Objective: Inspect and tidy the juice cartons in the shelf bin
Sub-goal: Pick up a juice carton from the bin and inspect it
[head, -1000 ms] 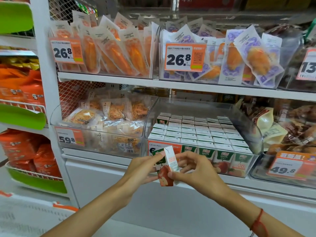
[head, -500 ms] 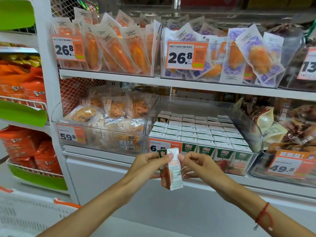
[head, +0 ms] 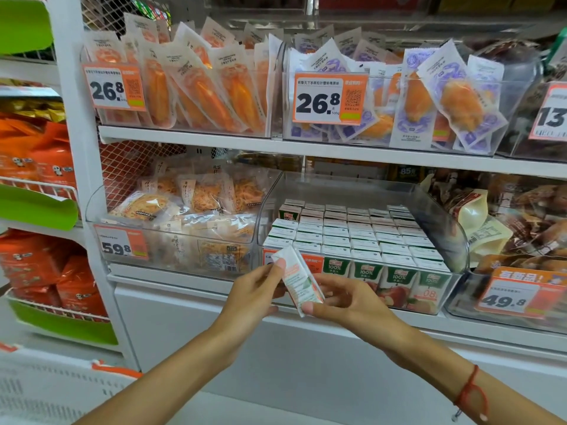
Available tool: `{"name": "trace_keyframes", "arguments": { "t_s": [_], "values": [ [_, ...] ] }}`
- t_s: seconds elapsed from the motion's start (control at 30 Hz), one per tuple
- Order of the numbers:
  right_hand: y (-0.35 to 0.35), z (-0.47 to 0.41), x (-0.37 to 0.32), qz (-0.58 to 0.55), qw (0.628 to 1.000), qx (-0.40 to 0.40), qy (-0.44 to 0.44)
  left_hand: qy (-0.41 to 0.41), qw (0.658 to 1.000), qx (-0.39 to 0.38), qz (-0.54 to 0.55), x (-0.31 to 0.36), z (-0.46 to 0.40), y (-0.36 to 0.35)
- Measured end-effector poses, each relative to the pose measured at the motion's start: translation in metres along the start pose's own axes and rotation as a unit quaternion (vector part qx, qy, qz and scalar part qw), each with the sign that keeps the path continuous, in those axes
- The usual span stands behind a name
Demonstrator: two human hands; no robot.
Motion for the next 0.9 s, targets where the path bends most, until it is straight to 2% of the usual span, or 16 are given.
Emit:
{"name": "trace_keyframes", "arguments": {
  "t_s": [0.13,0.3,0.37,0.53,0.9],
  "values": [
    [0.014,0.006,-0.013,0.163,0.982,0.091,0.013,0.03,0.999,-0.011,-0.008,-0.006,0.0,-0.001],
    [0.009,0.007,-0.018,0.197,0.974,0.105,0.042,0.037,0.999,-0.025,0.004,-0.008,0.001,-0.006],
    [0.007,0.004,-0.015,0.165,0.981,0.09,0.042,0.037,0.999,-0.019,-0.001,-0.008,0.001,-0.002],
    [0.013,0.001,-0.005,-0.032,0.997,0.064,0.041,0.048,0.999,-0.022,0.008,-0.005,-0.002,0.004],
    [0.009,0.0,-0.001,-0.061,0.998,0.023,0.01,0.032,0.997,-0.065,-0.015,-0.002,-0.002,-0.008]
  ]
}}
Point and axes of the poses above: each hand's wrist, its own z-axis away from the middle knuckle, its own y-axis out of the back of the hand, x = y × z, the point moved 10 cm from there along -z, towards the middle knuckle, and after that the axes turned 15 degrees about -x, right-handed, at the moved point
